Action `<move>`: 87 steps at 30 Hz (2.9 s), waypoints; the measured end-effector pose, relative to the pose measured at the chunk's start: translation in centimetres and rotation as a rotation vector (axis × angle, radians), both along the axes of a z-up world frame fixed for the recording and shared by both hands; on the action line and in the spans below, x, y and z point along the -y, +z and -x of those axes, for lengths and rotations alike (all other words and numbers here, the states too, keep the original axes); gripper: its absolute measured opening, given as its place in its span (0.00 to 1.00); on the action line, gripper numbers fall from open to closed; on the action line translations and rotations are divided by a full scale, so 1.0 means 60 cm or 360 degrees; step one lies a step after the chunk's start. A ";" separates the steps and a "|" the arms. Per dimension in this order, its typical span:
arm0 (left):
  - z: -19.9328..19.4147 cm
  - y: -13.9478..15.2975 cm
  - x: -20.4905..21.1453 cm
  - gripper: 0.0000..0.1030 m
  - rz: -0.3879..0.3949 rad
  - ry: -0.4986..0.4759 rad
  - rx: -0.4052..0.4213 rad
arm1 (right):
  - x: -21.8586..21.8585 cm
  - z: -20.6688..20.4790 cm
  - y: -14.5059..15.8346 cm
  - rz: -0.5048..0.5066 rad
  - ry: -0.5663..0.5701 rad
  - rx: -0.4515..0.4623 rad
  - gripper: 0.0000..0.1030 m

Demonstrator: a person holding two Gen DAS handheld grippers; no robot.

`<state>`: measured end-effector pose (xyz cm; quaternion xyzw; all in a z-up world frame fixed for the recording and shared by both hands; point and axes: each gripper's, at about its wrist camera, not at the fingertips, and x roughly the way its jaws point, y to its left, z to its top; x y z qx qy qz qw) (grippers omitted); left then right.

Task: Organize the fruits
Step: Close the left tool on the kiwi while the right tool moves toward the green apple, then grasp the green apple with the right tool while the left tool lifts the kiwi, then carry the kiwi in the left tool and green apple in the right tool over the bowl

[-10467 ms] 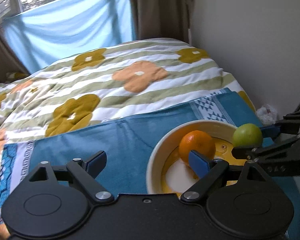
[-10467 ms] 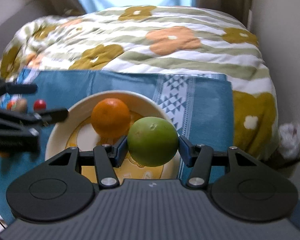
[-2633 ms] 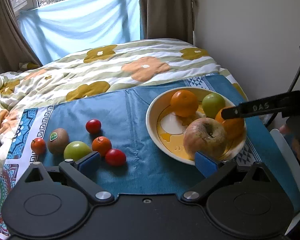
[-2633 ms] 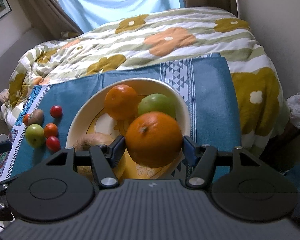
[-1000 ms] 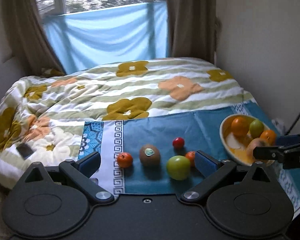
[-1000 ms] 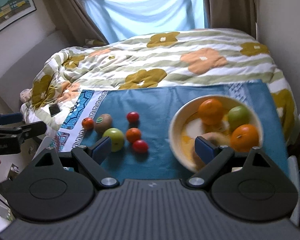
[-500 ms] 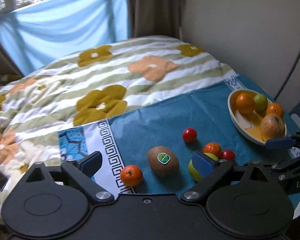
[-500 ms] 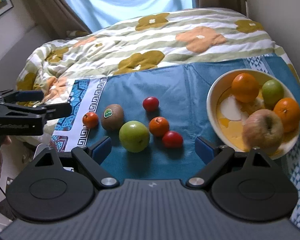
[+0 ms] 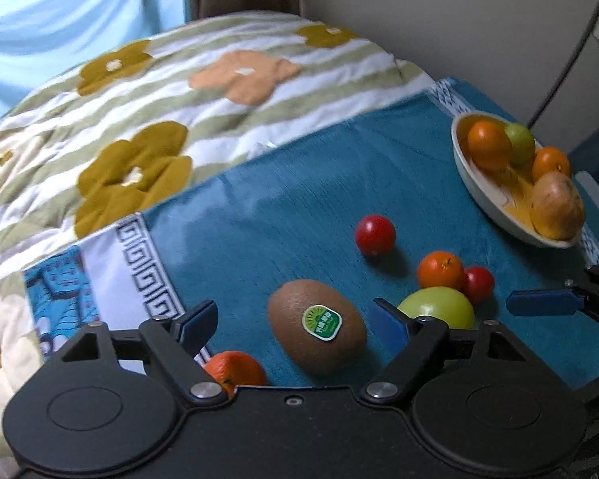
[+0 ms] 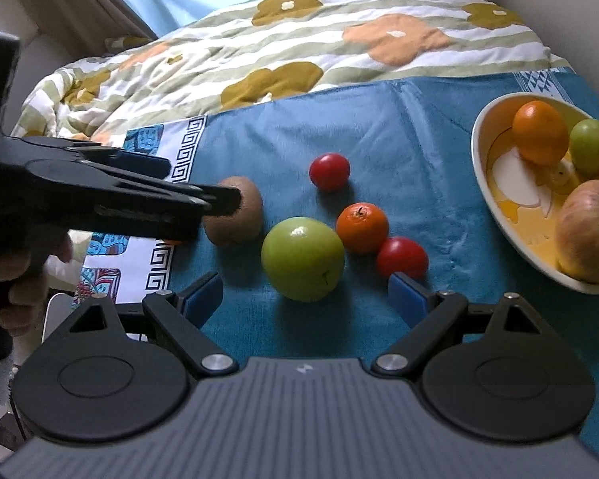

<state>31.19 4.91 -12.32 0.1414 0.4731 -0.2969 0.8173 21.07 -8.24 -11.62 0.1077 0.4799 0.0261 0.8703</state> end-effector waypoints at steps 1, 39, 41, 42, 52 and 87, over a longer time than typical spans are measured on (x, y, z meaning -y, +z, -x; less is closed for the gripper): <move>-0.002 -0.006 0.002 0.83 -0.0006 -0.0013 -0.0018 | 0.000 -0.002 -0.002 -0.0003 -0.0004 -0.0005 1.00; -0.037 -0.029 -0.009 0.57 0.0006 0.0055 -0.0091 | -0.012 -0.046 -0.046 0.0043 -0.0027 -0.0074 0.78; -0.039 -0.026 -0.012 0.57 0.0010 0.0063 -0.0088 | -0.011 -0.046 -0.046 0.0010 -0.0030 -0.0067 0.68; -0.039 -0.024 -0.013 0.57 0.0012 0.0070 -0.0085 | -0.012 -0.047 -0.046 0.0001 -0.0031 -0.0064 0.68; -0.026 0.008 -0.024 0.57 0.0036 0.0118 -0.0015 | -0.005 -0.034 -0.033 -0.0001 -0.0054 -0.0044 0.68; 0.210 0.158 0.159 0.57 0.0194 0.0625 0.0257 | 0.295 0.078 0.132 0.0102 0.0147 0.0291 0.68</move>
